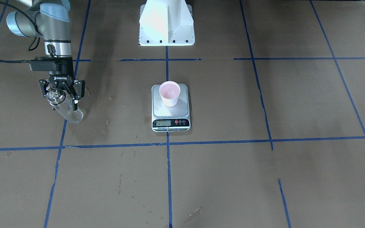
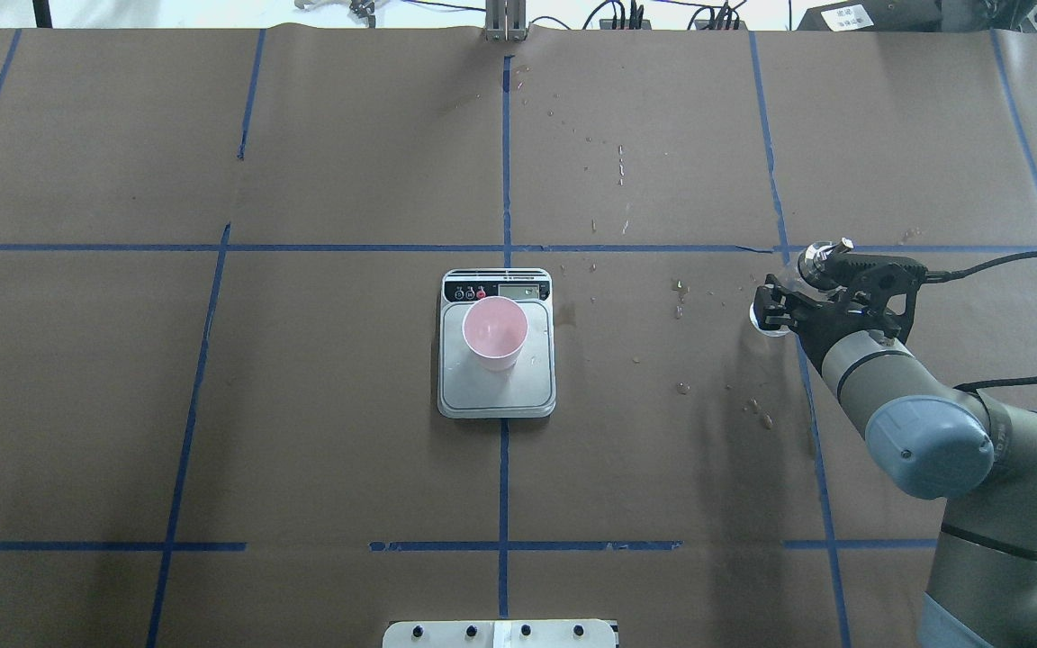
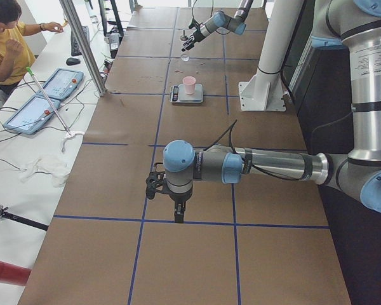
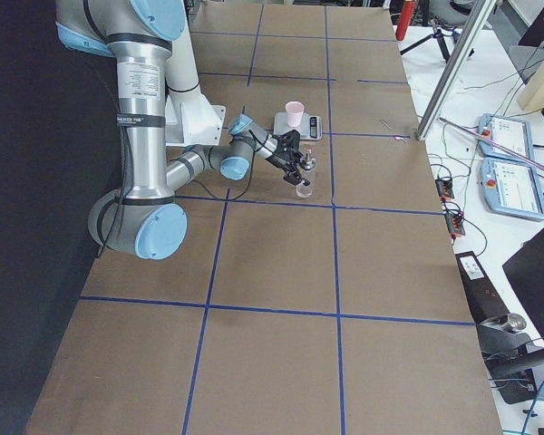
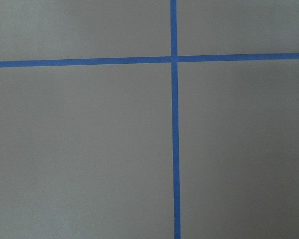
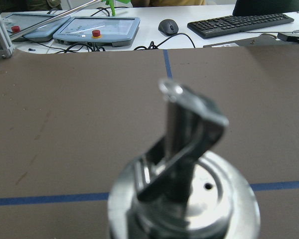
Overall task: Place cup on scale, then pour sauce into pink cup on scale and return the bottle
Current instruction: 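Lower the sauce bottle onto the table with the right gripper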
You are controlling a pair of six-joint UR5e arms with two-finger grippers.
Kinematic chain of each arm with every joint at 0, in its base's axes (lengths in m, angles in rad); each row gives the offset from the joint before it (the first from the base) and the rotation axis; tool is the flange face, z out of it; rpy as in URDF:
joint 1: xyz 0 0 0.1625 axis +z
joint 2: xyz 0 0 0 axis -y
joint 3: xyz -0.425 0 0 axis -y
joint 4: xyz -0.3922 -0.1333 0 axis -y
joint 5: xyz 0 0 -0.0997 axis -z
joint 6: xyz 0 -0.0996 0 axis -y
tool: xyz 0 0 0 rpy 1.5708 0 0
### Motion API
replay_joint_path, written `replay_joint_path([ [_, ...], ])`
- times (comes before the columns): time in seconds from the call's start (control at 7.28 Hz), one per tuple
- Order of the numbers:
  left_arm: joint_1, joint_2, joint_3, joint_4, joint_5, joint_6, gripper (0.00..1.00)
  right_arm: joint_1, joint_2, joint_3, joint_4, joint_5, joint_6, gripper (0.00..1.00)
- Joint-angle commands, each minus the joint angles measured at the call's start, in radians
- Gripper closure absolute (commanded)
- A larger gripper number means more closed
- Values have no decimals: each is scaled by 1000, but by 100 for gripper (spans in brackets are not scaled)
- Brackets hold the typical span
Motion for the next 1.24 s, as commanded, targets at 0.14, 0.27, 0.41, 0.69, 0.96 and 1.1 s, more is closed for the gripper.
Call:
replay_joint_path([
  [0.14,0,0,0,0,0,0,0,-28,-7,-1,0,-21,15,100],
  [0.27,0,-2,0,0,0,0,0,-30,-8,-1,-1,-21,15,100],
  [0.41,0,-2,0,0,0,0,0,-30,-8,-1,-1,-21,15,100],
  [0.69,0,-3,-1,0,-2,0,0,-30,-8,-14,-1,-22,15,100],
  [0.96,0,-5,-1,0,-2,0,0,-30,-8,-25,-1,-21,15,100],
  [1.1,0,-6,-1,0,-2,0,0,-30,-8,-21,-1,-21,15,91],
])
